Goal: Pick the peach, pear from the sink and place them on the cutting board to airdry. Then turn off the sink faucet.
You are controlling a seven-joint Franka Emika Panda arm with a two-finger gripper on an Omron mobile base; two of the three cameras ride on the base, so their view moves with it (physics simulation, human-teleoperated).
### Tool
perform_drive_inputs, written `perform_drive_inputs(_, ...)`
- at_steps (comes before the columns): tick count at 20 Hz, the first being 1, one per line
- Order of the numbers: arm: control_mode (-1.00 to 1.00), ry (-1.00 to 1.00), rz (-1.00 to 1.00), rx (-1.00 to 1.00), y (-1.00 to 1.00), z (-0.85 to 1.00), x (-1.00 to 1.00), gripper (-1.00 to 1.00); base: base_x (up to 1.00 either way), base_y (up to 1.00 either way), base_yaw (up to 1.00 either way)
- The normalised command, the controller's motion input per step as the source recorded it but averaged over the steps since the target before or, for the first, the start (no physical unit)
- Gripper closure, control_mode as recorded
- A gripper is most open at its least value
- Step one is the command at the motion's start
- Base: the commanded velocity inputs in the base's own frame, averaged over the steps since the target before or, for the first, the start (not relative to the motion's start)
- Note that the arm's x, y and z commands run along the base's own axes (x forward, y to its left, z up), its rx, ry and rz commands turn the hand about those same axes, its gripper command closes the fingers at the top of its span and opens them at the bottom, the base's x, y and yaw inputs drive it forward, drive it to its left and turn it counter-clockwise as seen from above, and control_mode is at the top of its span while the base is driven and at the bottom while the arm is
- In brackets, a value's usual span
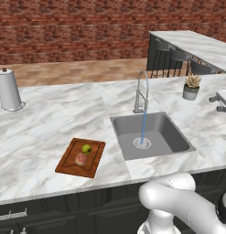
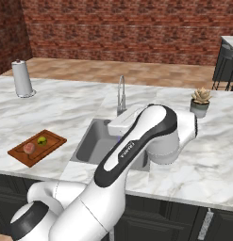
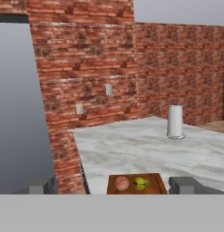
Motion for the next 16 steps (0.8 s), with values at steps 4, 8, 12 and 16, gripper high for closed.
perform_drive_inputs(4, -1.0, -0.05, 0.06, 0.0, -0.02, -0.17, 0.13, -1.0, 0.0, 0.0, 0.0)
perform_drive_inputs(8, -1.0, -0.06, 0.06, 0.0, 0.0, -0.08, 0.1, -1.0, 0.0, 0.0, 0.0)
perform_drive_inputs(12, -1.0, -0.06, 0.02, 0.0, 0.0, 0.0, 0.11, -1.0, 0.0, 0.0, 0.0)
perform_drive_inputs(16, -1.0, -0.04, 0.0, 0.0, 0.0, -0.08, 0.16, -1.0, 0.0, 0.0, 0.0)
